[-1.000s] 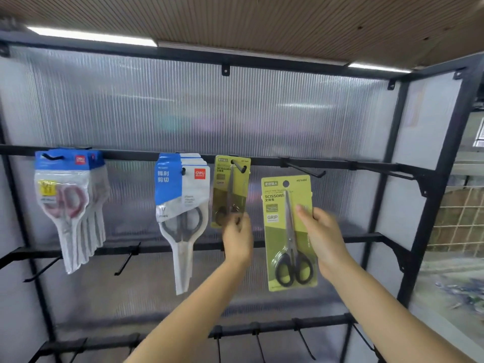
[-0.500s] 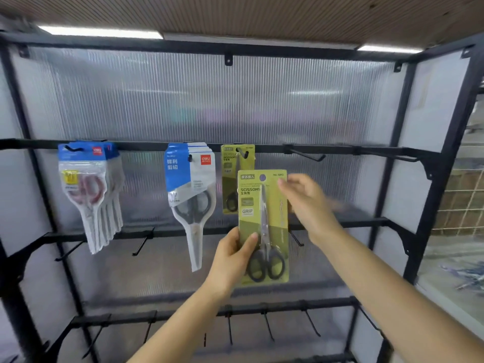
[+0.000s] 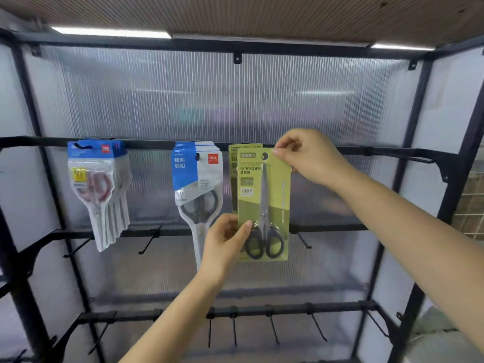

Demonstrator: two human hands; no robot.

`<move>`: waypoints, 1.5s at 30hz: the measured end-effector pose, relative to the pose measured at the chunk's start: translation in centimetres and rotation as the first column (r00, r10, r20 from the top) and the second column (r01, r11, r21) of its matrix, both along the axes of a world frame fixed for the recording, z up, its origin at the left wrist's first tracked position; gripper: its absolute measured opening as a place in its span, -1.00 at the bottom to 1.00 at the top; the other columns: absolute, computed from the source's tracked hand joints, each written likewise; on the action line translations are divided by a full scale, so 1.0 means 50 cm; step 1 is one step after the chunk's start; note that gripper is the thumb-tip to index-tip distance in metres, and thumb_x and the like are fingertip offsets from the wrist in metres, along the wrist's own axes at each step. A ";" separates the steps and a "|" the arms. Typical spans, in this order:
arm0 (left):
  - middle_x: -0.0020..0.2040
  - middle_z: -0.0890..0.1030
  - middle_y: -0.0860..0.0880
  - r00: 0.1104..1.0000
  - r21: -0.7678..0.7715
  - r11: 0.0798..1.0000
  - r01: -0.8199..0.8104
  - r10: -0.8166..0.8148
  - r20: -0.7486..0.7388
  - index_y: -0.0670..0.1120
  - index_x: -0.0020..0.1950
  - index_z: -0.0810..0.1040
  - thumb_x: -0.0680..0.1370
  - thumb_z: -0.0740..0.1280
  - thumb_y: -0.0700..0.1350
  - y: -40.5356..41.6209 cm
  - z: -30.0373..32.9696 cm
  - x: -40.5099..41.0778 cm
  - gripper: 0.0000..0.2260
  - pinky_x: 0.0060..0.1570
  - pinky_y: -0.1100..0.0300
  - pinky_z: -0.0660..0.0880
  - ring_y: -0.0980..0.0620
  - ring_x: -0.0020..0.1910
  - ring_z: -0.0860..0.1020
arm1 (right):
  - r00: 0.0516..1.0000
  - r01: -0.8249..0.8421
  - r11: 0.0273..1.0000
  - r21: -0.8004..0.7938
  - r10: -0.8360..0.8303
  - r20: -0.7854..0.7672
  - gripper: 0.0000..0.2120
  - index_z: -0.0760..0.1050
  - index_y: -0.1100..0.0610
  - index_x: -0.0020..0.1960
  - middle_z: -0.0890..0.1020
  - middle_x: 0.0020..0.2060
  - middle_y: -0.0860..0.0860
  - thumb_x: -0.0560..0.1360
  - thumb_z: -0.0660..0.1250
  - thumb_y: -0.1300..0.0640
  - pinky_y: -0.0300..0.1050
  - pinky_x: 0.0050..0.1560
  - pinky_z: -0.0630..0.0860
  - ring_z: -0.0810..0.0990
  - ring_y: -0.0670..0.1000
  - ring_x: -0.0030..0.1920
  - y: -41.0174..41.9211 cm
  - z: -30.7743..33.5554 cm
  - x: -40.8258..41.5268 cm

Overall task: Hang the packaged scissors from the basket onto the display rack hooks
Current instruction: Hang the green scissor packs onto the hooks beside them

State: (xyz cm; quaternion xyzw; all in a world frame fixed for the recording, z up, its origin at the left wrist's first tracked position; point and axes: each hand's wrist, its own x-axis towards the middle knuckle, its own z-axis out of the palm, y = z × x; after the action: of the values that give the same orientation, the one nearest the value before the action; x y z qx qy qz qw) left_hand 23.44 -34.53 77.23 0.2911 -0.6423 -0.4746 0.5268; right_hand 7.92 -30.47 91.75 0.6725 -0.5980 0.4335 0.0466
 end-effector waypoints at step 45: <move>0.21 0.53 -0.20 0.882 0.214 0.876 -0.432 0.460 -0.103 -0.25 0.31 0.38 0.58 0.29 -0.04 -0.317 -0.036 -0.193 -0.60 0.21 0.02 0.42 -0.16 0.18 0.50 | 0.745 0.376 0.926 0.030 -0.282 -0.604 -0.43 -0.08 0.18 0.54 0.00 0.54 0.09 0.62 0.08 0.13 -0.07 0.47 0.00 0.00 0.05 0.52 -0.227 -0.077 -0.028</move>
State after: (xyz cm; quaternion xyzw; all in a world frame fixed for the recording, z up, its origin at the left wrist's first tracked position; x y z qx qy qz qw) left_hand 13.78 -50.38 75.44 0.4425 -0.4691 -0.4181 0.6398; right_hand 6.52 -41.80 87.90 0.6585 -0.6937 0.1416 0.2550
